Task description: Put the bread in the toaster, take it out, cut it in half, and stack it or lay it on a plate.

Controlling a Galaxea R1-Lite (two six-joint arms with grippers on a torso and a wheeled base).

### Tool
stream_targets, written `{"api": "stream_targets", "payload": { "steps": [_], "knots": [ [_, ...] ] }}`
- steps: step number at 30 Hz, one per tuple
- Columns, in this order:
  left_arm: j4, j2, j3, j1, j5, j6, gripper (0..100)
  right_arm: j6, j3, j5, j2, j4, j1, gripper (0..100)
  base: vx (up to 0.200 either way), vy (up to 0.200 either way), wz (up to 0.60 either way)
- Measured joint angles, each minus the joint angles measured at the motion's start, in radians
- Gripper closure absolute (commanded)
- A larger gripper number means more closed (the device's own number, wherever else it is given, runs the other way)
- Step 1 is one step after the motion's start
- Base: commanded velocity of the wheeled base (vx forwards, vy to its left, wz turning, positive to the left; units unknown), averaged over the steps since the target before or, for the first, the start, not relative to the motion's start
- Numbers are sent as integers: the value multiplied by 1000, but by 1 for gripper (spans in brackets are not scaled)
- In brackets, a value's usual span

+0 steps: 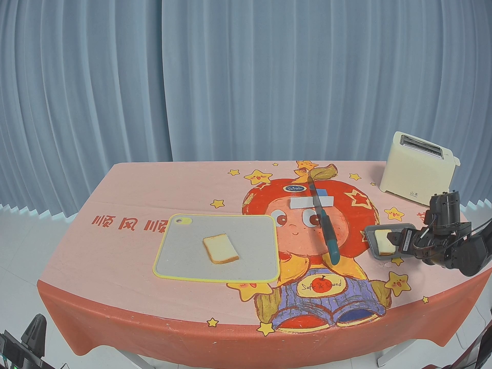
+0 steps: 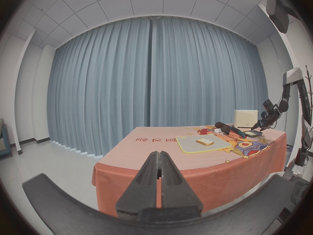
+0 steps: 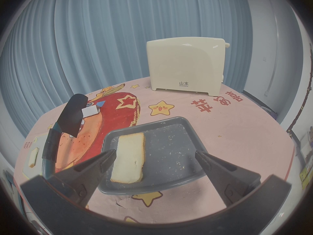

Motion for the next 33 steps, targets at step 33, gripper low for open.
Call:
{"api": "stream_targets", "payload": {
  "steps": [33],
  "knots": [
    [0, 0, 0, 0, -1, -1, 100, -41, 127, -80, -281, 5, 305, 0, 0, 0, 0]
  ]
}}
